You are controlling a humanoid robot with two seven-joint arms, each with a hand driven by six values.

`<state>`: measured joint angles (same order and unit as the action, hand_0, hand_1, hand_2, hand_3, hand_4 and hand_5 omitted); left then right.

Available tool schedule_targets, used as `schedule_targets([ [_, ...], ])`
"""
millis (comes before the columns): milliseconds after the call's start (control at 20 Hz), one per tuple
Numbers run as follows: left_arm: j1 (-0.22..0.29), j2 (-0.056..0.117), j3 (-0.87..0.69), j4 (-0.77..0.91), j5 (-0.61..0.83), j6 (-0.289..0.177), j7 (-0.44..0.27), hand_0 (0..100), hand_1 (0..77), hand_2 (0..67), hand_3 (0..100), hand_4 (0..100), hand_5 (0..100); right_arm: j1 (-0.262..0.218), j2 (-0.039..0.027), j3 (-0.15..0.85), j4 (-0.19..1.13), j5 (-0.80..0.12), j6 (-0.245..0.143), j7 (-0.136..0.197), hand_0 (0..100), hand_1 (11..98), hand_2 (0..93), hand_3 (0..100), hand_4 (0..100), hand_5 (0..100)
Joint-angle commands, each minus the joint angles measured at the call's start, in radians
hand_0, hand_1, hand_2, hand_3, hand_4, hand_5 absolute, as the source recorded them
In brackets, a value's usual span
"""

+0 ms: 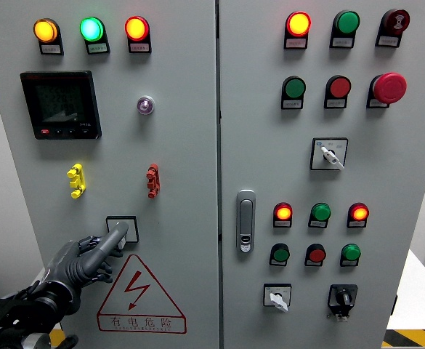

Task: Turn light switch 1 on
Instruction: 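Twist the rotary switch handle clockwise with the left hand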

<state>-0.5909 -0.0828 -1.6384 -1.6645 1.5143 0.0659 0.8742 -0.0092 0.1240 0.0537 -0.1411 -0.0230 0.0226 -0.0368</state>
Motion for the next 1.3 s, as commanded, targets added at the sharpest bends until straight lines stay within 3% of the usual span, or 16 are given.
schedule_targets([
  [0, -0.001, 0.0, 0.0, 0.002, 0.0, 0.0, 0.0, 0, 49.5, 45.4, 65, 84, 68, 0.0, 0.0002, 0.0, 0.0, 0.0, 0.0, 0.0, 0, 19.9, 0.0, 20, 19, 10],
  [650, -0.006, 0.005, 0.0, 0.011, 0.0, 0.0, 0.0, 0, 48.1, 45.7, 65, 84, 68, 0.0, 0.0003, 0.0, 0.002, 0.0, 0.0, 0.0, 0, 18.6, 0.0, 20, 19, 10],
  [750, -0.006, 0.005, 0.0, 0.011, 0.0, 0.0, 0.0, 5, 48.0, 45.7, 65, 84, 68, 0.0, 0.0003, 0.0, 0.002, 0.0, 0.0, 0.0, 0, 19.6, 0.0, 20, 19, 10],
  [850, -0.006, 0.005, 0.0, 0.011, 0.0, 0.0, 0.0, 16, 47.8, 45.8, 65, 84, 68, 0.0, 0.0003, 0.0, 0.0, 0.0, 0.0, 0.0, 0, 19.8, 0.0, 20, 19, 10],
  [1250, -0.006, 0.005, 0.002, 0.014, 0.0, 0.0, 0.0, 36, 46.9, 46.1, 65, 84, 69, 0.0, 0.0003, 0.0, 0.0, 0.0, 0.0, 0.0, 0, 19.6, 0.0, 20, 19, 10],
])
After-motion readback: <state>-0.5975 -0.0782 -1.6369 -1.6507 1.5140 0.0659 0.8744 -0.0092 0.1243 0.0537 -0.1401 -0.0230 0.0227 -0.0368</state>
